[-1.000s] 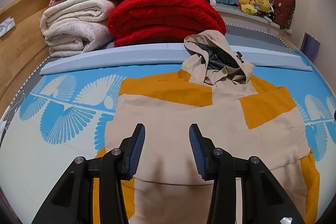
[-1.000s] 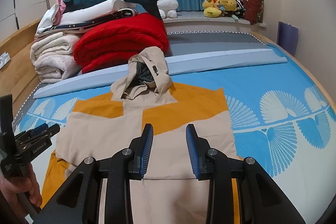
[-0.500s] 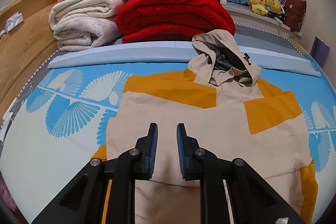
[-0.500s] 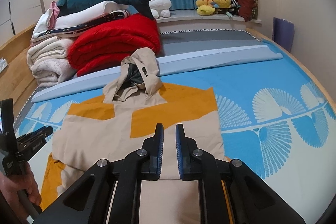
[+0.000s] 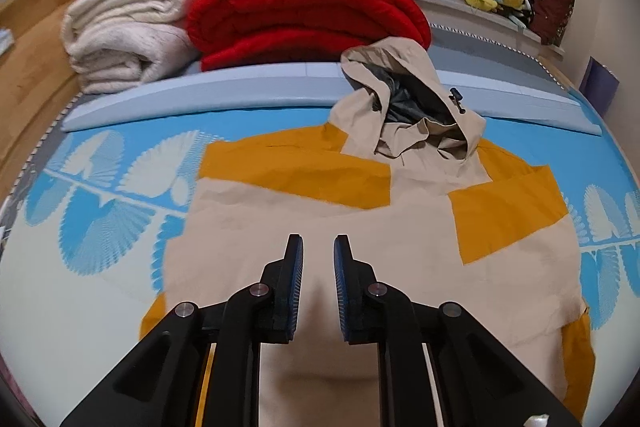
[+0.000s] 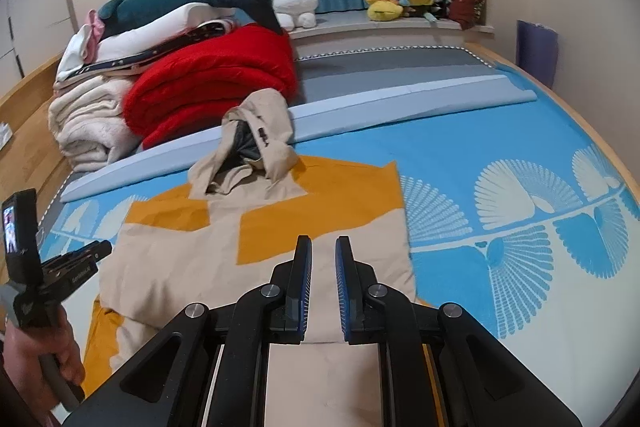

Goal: Fold large clothes

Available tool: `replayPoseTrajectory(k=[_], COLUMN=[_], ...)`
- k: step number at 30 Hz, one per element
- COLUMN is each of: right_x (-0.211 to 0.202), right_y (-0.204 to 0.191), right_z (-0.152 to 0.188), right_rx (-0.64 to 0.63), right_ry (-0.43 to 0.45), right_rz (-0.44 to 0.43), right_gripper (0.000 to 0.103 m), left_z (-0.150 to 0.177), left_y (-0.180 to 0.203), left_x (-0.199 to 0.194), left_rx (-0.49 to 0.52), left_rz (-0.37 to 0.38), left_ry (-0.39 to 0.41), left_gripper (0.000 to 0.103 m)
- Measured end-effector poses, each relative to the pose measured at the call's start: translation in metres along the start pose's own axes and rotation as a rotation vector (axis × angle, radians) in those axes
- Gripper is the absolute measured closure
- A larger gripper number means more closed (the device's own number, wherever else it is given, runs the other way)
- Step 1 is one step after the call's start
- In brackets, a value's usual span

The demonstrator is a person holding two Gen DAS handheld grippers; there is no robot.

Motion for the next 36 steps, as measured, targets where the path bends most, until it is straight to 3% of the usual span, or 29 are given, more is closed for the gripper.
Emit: replayPoseTrajectory(k=[3,8,11,14,16,21,25,27,28,30,32,36], right_x=[0.005,0.022,0.033,0.045,0.054,0.070,0.075,0.076,0.076,0.076,0.074,0.061], right_y=[0.009,0.019,0.023,0.024,0.025,0.025,0.020,0.023,0.025,0.028,0.030,0.032], right_z=[-0.001,0.005,0.008,0.012,0.014,0.022,0.026,0.027,0.027,0.027,0.026,0.019], right_rx=[0.014,0.030,0.052,0.063,0.077,0.105,0.081,0.086,0.089,0.100,0.108,0.115], right_ry=[0.001,-0.038,-0.067,-0.098,-0.122,-0.170,-0.190,-0.195,-0.197,-0.197,-0.200,-0.177], right_rz=[0.023,0.026,0.015,0.008,0.005,-0.001,-0.001,0.006,0.012,0.021,0.021,0.018], right_gripper=[0.097,0.097,0.096,0.095,0.095,0.095,0.095,0.095,0.095,0.095,0.095,0.095], left_z=[-0.023,-0.076,-0.108,-0.144,-0.162,-0.188,-0.192,-0.194,-0.193,-0.193,-0.196,-0.194], left_y=[0.006,0.022,0.027,0.023,0.019,0.014,0.018,0.027,0.031,0.036,0.042,0.057], left_x=[0.027,0.084,0.120,0.163,0.194,0.271,0.315,0.322,0.322,0.313,0.291,0.209], left_rx=[0.022,0.082,0.062,-0.023,-0.100,-0.255,-0.356,-0.343,-0.337,-0.287,-0.213,-0.013], left_rz=[0.036,0.112,0.164,0.199,0.226,0.249,0.301,0.313,0.323,0.293,0.303,0.373], left_ry=[-0.023,-0.044,-0.062,-0.093,-0.125,-0.241,-0.336,-0.341,-0.339,-0.310,-0.257,-0.100], left_gripper=[0.090,0.090,0.090,0.085,0.069,0.050,0.050,0.058,0.081,0.096,0.100,0.101])
Point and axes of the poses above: each gripper's, at about its wrist camera, not at the fingertips, and x roughly the way its jaws point, y to its right, z to its underside, the point moved 1 cm from there along x, roughly the way its jaws point, and after that the axes turned 5 degrees about y, right-handed, at the moved point
